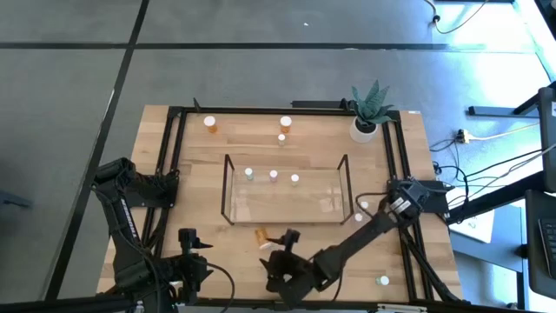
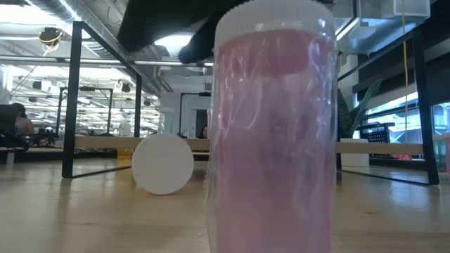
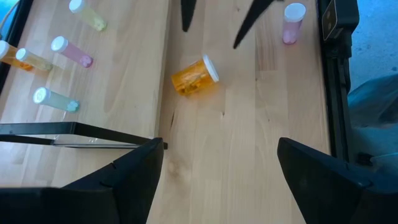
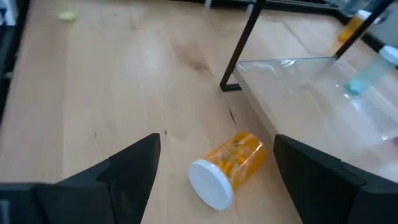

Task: Pick and place medicine bottles onto shelf by color
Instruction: Move the pink pill bottle to the bottom right of the table

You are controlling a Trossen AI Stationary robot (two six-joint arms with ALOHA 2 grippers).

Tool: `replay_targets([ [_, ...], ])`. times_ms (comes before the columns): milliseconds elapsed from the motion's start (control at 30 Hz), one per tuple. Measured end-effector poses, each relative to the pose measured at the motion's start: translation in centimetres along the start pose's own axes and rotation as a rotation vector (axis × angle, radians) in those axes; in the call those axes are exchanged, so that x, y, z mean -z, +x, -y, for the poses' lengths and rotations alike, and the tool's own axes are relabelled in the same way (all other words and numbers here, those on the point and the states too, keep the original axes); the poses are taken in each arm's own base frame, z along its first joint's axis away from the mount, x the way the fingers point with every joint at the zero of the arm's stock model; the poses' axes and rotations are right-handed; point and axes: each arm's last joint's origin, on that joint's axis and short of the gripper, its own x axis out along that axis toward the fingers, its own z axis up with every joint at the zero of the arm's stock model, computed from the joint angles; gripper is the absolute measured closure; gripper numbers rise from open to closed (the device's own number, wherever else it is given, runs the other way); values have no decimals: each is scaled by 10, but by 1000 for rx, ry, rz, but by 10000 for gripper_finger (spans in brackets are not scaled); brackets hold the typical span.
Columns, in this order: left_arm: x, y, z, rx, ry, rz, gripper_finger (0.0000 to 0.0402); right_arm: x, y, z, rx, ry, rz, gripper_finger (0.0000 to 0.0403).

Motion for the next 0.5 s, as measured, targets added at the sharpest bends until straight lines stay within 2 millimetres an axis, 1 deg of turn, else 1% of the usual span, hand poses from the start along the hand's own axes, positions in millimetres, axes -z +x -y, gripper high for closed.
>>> replay_targets([
  [100,0,0,0,0,0,0,92,16,8,-10,43,-2,28,89],
  [167,0,0,0,0,0,0,92,23,12,-12,83,-15,49,89],
  [500,0,0,0,0,0,0,92,23,16,-12,124,0,85,89],
])
